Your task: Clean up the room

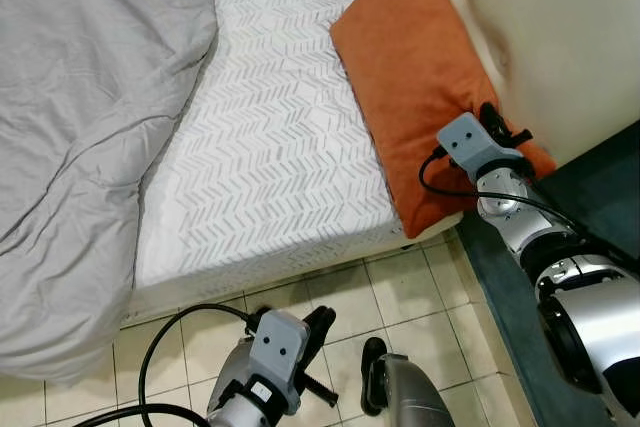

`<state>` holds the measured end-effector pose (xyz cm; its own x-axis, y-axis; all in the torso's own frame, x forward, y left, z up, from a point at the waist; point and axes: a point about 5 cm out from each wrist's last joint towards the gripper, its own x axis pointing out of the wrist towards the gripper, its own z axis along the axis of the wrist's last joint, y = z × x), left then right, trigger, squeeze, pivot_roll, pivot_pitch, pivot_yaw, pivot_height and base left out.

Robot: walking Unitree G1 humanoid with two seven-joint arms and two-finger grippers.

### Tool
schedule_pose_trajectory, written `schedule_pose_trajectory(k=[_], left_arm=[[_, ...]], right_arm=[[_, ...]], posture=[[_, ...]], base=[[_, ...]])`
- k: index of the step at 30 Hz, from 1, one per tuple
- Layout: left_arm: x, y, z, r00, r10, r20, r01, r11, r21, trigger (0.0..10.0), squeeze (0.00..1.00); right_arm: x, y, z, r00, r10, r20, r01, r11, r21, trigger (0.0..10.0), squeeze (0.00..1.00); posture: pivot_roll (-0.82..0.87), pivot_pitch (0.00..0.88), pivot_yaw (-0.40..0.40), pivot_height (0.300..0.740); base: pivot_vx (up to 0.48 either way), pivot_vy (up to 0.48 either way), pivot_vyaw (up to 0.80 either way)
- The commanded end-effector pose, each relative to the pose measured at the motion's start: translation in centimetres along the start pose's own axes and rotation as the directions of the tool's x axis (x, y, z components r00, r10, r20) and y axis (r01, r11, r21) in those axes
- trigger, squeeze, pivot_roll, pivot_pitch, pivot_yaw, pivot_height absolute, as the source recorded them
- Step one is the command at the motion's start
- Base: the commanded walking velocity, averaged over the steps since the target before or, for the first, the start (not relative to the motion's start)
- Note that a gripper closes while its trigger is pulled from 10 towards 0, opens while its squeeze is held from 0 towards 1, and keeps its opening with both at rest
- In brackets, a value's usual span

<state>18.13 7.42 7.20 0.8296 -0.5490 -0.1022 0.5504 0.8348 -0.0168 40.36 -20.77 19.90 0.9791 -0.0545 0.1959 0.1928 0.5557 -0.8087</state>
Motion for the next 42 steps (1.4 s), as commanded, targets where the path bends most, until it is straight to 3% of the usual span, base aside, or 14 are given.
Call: schedule_pose_trajectory(k=[1,9,11,14,17,18,19,21,27,29,31,32,36,42], left_arm=[[-0.4,-0.4,-1.0,0.999,-0.005,-0.042,0.005,1.0,0.003,10.0,0.0],[0.3,0.1,-0.7,0.999,0.019,-0.025,-0.02,1.0,-0.008,10.0,0.0],[0.4,0.3,-0.7,0.999,0.031,-0.018,-0.031,1.0,0.005,10.0,0.0],[0.4,0.5,-0.7,0.999,0.049,-0.018,-0.049,0.999,0.017,10.0,0.0],[0.5,0.9,-0.9,0.998,0.061,-0.022,-0.061,0.998,0.028,10.0,0.0],[0.6,1.4,-0.8,0.997,0.069,-0.023,-0.069,0.997,0.04,10.0,0.0],[0.6,1.4,-0.8,0.997,0.069,-0.023,-0.069,0.997,0.04,10.0,0.0],[1.1,2.6,-0.7,0.996,0.092,-0.015,-0.091,0.993,0.07,10.0,0.0],[2.2,3.4,-0.6,0.994,0.107,-0.002,-0.106,0.991,0.076,10.0,0.0],[3.2,4.1,-0.6,0.993,0.114,0.007,-0.115,0.99,0.082,10.0,0.0],[4.1,4.8,-0.6,0.992,0.122,0.018,-0.123,0.989,0.087,10.0,0.0],[4.1,4.8,-0.6,0.992,0.122,0.018,-0.123,0.989,0.087,10.0,0.0],[5.1,6.0,0.0,0.988,0.145,0.049,-0.149,0.984,0.096,10.0,0.0],[5.9,7.4,0.1,0.981,0.187,0.055,-0.192,0.977,0.091,10.0,0.0]], right_arm=[[0.5,-1.3,0.5,0.999,-0.037,0.034,0.038,0.999,-0.038,10.0,1.0],[1.0,-3.4,1.0,0.989,-0.084,0.119,0.11,0.967,-0.231,10.0,1.0],[1.1,-4.3,1.2,0.978,-0.115,0.176,0.164,0.942,-0.293,10.0,1.0],[1.1,-5.4,1.6,0.959,-0.168,0.228,0.227,0.936,-0.268,10.0,1.0],[1.0,-6.1,1.8,0.943,-0.216,0.254,0.266,0.946,-0.185,10.0,1.0],[0.8,-6.3,1.9,0.936,-0.244,0.253,0.265,0.963,-0.05,10.0,1.0],[0.8,-6.3,1.9,0.936,-0.244,0.253,0.265,0.963,-0.05,10.0,1.0],[0.0,-7.1,2.1,0.902,-0.323,0.286,0.279,0.942,0.187,10.0,1.0],[-1.0,-7.4,2.6,0.852,-0.388,0.351,0.292,0.91,0.295,10.0,1.0],[-2.0,-7.3,3.1,0.831,-0.416,0.369,0.266,0.88,0.393,10.0,1.0],[-2.9,-7.0,2.9,0.838,-0.428,0.338,0.241,0.846,0.475,10.0,1.0],[-2.9,-7.0,2.9,0.838,-0.428,0.338,0.241,0.846,0.475,10.0,1.0],[-5.6,-7.2,2.7,0.837,-0.467,0.286,0.239,0.782,0.575,10.0,1.0],[-8.6,-6.9,2.7,0.846,-0.464,0.263,0.237,0.768,0.596,10.0,1.0]], posture=[[0.18,0.483,-0.046,0.74],[0.17,0.473,-0.048,0.74],[0.16,0.459,-0.055,0.74],[0.16,0.444,-0.056,0.74],[0.15,0.416,-0.062,0.74],[0.13,0.378,-0.064,0.74],[0.13,0.378,-0.064,0.74],[0.11,0.327,-0.059,0.74],[0.07,0.255,-0.052,0.74],[0.03,0.188,-0.049,0.74],[0.02,0.151,-0.044,0.74],[0.02,0.151,-0.044,0.74],[0.0,0.1,-0.034,0.74],[-0.03,0.035,-0.018,0.74]], base=[[0.0,0.0,0.0],[0.0,0.0,0.0],[0.0,0.0,0.0],[0.0,0.0,0.0],[0.0,0.0,0.0],[0.0,0.0,0.0],[0.0,0.0,0.0],[0.0,0.0,0.0],[0.0,0.0,0.0],[0.0,0.0,0.0],[0.0,0.0,0.0],[0.0,0.0,0.0],[0.0,0.0,0.0],[0.0,0.0,0.0]])
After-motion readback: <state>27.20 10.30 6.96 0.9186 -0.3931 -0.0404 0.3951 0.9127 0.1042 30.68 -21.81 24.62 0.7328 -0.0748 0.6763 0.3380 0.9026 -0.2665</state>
